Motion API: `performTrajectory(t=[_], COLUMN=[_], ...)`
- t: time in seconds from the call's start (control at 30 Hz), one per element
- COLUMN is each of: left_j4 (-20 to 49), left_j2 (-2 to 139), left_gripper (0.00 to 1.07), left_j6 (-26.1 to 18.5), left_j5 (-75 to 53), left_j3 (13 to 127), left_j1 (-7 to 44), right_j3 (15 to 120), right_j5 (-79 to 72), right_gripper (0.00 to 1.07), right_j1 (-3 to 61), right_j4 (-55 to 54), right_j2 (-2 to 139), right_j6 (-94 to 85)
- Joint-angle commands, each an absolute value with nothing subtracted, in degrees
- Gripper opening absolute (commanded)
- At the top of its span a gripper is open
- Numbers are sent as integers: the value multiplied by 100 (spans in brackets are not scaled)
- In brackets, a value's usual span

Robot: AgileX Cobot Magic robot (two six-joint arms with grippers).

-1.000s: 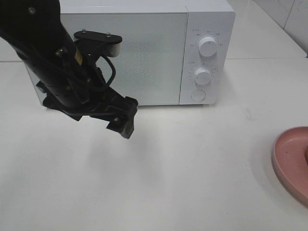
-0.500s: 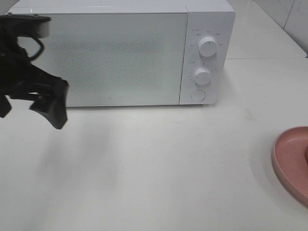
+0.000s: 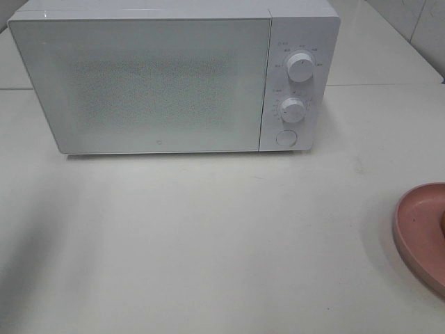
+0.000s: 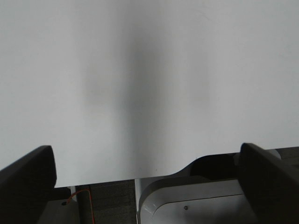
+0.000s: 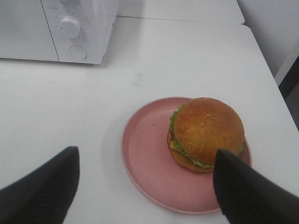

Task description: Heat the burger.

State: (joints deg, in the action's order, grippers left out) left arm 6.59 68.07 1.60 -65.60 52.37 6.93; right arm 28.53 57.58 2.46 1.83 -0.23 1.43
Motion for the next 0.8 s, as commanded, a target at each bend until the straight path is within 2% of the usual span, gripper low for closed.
performTrajectory(t=[0.03,0.57,0.8], left_j4=[567,413,395], left_j2=[6486,3930,3180], left_gripper=[98,98,98], left_j6=[138,155,155], left_j5=[-6618,-6119,-6148], left_j3=[4962,3008,2979], left_j1=[676,676,676], right_j3=[2853,2853,2853], right_j5=[5695,5695,5695], right_gripper=[76,76,76], right_j1=[212,212,212], right_j4=[201,201,201], right_j2=[-172,-172,-172], right_j6=[138,138,138])
